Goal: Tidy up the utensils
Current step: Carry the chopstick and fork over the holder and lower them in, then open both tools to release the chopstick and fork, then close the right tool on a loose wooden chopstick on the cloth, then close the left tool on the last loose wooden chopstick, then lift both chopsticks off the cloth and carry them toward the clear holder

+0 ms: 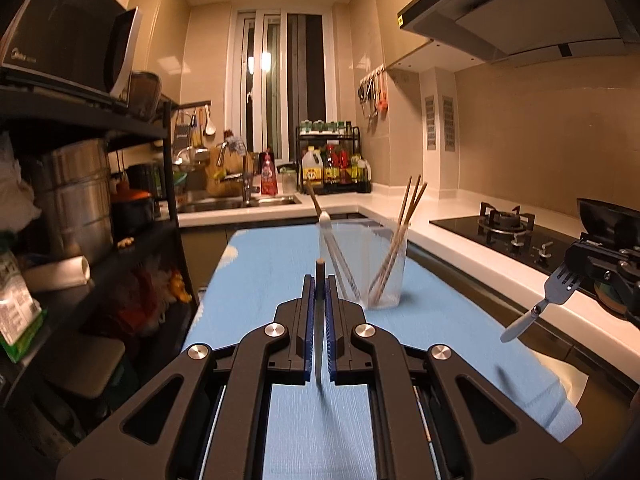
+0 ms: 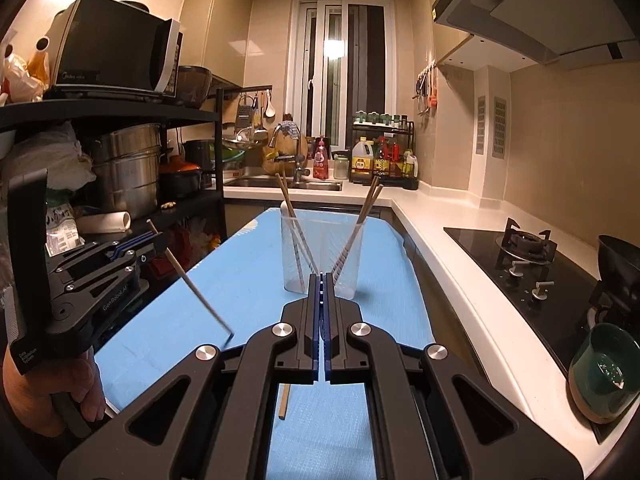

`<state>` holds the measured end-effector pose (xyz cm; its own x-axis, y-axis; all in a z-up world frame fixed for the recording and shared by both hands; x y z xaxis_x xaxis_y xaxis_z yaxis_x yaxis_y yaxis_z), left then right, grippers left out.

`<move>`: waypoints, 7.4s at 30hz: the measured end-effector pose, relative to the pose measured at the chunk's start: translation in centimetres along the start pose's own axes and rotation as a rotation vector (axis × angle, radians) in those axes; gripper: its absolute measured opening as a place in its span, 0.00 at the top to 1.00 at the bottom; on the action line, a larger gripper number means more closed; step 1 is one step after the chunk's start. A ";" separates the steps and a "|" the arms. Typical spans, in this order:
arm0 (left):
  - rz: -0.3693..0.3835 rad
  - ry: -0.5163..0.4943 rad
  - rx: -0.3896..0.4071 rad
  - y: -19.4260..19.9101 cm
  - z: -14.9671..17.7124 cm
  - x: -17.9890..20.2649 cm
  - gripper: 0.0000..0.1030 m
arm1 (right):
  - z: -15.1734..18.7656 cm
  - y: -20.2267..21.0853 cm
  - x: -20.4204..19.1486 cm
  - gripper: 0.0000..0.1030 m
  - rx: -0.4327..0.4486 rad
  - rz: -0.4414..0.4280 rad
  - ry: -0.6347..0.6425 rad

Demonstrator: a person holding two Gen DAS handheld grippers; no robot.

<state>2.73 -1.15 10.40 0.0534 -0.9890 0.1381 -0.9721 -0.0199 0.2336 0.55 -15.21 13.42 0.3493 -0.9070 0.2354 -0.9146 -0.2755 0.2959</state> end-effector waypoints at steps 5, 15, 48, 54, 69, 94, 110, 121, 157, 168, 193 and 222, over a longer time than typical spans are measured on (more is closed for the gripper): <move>0.000 0.017 -0.015 -0.2 -2.4 0.2 0.95 | -1.6 -0.4 0.3 0.99 -0.008 -0.006 -0.018; -0.008 0.043 -0.090 -0.1 -5.1 0.9 0.95 | -4.6 -1.8 0.9 0.99 -0.043 -0.033 -0.064; 0.230 0.073 -0.131 -14.4 -22.1 1.1 0.95 | -21.4 -16.6 6.3 0.99 0.038 -0.207 -0.172; 0.226 0.096 -0.094 -18.3 -22.1 1.7 0.95 | -20.2 -21.0 6.9 0.99 0.018 -0.205 -0.191; 0.239 0.030 -0.318 -26.0 -15.0 2.7 0.93 | -13.5 -27.0 7.1 0.92 -0.149 -0.181 -0.199; 0.087 0.137 -0.280 -8.4 0.4 -1.9 0.59 | 2.2 -11.9 0.9 0.77 -0.201 -0.030 -0.191; -0.051 0.135 -0.368 -7.2 8.8 -3.5 0.72 | 11.6 -11.8 -2.6 0.77 -0.337 0.003 -0.172; -0.005 0.119 -0.413 -7.6 10.7 -1.9 0.73 | 12.6 -12.8 -4.9 0.77 -0.382 -0.069 -0.127; 0.015 0.006 -0.479 -8.5 13.8 4.8 0.75 | 15.3 -10.1 0.1 0.93 -0.391 0.048 -0.166; -0.028 0.111 -0.425 -7.0 12.9 -0.7 0.94 | 14.8 -10.6 -1.5 0.93 -0.388 0.019 -0.156; -0.051 0.077 -0.384 -7.0 14.0 -1.0 0.94 | 14.8 -11.3 -1.3 0.91 -0.380 0.030 -0.158; -0.029 0.087 -0.363 -6.5 13.3 -0.8 0.94 | 13.5 -10.4 -1.2 0.94 -0.346 0.040 -0.117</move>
<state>5.97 -2.21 -4.03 0.1146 -0.9722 0.2040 -0.8263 0.0207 0.5629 6.89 -15.57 -2.47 0.2704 -0.9507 0.1515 -0.7973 -0.1330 0.5887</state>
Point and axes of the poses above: each gripper's, at about its wrist camera, not at the fingertips, and y roughly against the way its jaws point, x to its right, z to its underside, the point moved 1 cm from there along -y, roughly the way its jaws point, and after that the axes turned 10 degrees about y, right-handed, at the moved point
